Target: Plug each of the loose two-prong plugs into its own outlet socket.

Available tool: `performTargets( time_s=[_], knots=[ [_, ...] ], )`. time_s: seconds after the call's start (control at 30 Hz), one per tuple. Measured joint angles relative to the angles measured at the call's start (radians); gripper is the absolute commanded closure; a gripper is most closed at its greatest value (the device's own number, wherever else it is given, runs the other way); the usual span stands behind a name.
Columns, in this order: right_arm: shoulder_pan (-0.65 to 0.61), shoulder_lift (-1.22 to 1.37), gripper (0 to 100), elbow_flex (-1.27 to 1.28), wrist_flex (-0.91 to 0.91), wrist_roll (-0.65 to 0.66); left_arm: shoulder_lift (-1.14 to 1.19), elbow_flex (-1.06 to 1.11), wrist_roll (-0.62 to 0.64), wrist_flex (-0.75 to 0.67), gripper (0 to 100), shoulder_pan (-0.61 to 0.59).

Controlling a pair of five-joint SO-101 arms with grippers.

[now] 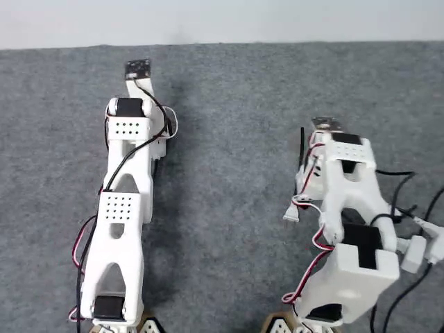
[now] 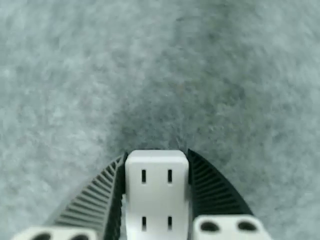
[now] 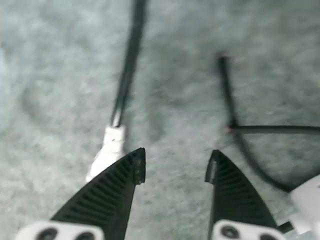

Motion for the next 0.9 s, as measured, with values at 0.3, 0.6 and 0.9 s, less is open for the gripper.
performTargets(
  time_s=[0.3,0.6,0.9],
  knots=[
    [0.008,0.0,86.5,0.0,-0.046,0.0,-0.209,0.219,0.129,0.018,99,0.054],
    [0.009,0.0,86.5,0.018,-0.072,0.0,-0.733,0.89,0.199,0.017,99,0.109],
    [0.009,0.0,86.5,0.018,-0.072,0.0,-1.189,1.685,0.245,-0.315,99,0.138]
  ],
)
